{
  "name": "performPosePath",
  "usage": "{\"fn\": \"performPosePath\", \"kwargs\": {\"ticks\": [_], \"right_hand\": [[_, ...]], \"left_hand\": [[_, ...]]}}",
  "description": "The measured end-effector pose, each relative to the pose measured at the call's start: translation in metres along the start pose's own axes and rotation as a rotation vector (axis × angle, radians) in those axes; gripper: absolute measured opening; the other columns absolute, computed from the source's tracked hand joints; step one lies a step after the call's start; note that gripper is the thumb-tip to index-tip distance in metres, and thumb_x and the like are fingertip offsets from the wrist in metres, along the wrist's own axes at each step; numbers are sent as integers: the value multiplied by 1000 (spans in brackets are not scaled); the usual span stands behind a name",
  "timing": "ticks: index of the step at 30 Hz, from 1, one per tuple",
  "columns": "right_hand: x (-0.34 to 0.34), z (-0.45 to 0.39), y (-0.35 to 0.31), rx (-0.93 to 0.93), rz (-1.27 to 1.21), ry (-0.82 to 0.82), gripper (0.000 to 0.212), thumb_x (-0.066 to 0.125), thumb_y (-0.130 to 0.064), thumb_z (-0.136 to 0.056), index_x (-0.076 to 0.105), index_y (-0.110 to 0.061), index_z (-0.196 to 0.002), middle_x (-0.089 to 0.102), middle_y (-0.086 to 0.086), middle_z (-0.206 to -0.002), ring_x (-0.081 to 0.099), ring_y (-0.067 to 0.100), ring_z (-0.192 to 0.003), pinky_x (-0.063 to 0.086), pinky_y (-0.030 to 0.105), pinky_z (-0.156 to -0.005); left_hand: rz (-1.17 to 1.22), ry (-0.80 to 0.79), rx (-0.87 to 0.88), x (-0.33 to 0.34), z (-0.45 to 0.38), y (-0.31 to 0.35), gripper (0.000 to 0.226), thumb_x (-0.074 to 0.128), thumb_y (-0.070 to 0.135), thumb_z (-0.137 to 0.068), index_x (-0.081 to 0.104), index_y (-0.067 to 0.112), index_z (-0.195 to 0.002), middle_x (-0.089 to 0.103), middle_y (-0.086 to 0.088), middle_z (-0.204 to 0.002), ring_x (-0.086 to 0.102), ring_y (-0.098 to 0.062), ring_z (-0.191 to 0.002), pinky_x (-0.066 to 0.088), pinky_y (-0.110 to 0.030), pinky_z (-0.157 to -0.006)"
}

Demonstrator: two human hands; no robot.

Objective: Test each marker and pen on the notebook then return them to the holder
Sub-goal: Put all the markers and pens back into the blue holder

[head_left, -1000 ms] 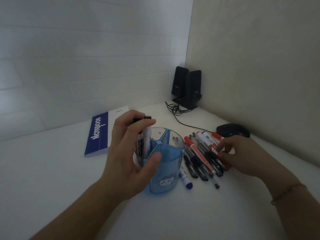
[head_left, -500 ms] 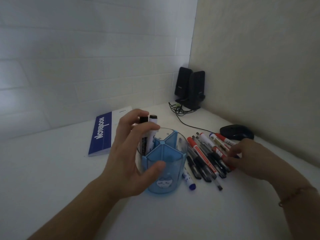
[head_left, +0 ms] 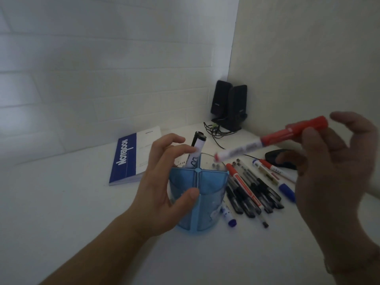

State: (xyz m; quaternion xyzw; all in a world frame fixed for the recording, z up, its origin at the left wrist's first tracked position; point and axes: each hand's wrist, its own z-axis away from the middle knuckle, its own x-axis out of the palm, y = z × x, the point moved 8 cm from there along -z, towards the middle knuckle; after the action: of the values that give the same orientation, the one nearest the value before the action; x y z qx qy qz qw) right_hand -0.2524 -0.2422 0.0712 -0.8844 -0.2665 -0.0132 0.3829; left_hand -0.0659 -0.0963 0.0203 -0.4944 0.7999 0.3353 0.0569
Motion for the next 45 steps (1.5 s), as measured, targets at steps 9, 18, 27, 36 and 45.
{"fn": "performPosePath", "kwargs": {"ticks": [9,18,27,36,45], "right_hand": [[74,45,1,-263,452,-626,26,53,-23,-89,56,-29,-115,62,-12,-99,61,5,-93,47,17,-78],[-66,-21,113,446,1357,-392,31,65,-28,-85,64,-25,-116,67,3,-114,61,23,-98,48,35,-89],[-82,-27,126,530,1499,-325,17,61,-37,-88,68,-22,-90,53,-1,-66,46,10,-56,34,23,-51],[43,19,17,271,192,-309,50,60,-2,-83,38,-25,-121,72,7,-87,72,19,-72,56,26,-54],[76,41,17,-164,642,-674,47,43,-52,-90,34,-45,-135,55,-11,-127,50,10,-118,46,40,-94]], "left_hand": [[3,35,41,0,0,1,55,51,44,-82,40,18,-128,38,-2,-135,39,-24,-129,37,-27,-101],[-63,31,231,5,1,21,61,52,51,-87,27,27,-137,39,-5,-138,38,-26,-131,36,-61,-96],[-317,-22,309,12,2,39,51,40,57,-89,39,31,-133,43,3,-139,41,-18,-131,19,-62,-109],[-56,-1,105,7,-2,25,72,63,37,-73,30,14,-134,43,5,-130,44,-20,-123,36,-62,-98],[-98,9,170,9,1,22,66,60,42,-81,28,22,-136,42,-1,-136,41,-21,-127,36,-60,-98]]}}
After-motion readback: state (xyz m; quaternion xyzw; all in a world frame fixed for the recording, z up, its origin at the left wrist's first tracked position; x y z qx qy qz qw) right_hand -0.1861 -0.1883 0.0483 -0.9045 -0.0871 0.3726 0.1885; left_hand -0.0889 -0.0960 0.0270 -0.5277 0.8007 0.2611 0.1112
